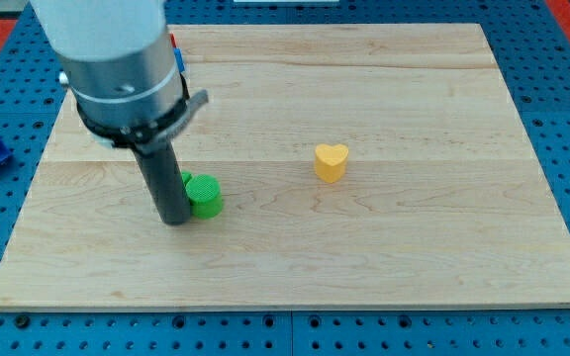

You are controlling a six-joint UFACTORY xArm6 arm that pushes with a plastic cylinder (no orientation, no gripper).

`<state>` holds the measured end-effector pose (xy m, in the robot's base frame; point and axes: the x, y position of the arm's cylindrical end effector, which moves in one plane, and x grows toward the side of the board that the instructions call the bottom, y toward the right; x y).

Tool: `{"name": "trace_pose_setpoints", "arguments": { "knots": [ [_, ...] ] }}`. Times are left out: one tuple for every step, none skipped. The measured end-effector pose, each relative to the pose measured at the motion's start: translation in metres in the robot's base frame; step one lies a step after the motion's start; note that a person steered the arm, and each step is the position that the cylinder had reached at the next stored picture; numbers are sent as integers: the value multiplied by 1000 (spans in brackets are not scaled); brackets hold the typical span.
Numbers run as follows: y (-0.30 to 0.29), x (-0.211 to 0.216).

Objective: Move green star on right side of blue triangle

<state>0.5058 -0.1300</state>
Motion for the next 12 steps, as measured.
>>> {"name": "trace_pose_setpoints", "arguments": {
  "knots": [
    [-35,-27],
    [-56,-61],
    [-43,-62],
    [-23,-51],
    [11,-41],
    [43,-45],
    [55,-69],
    [54,-113],
    [33,-168],
    [61,-170],
    [96,-173],
    [91,-203]
  ]
}}
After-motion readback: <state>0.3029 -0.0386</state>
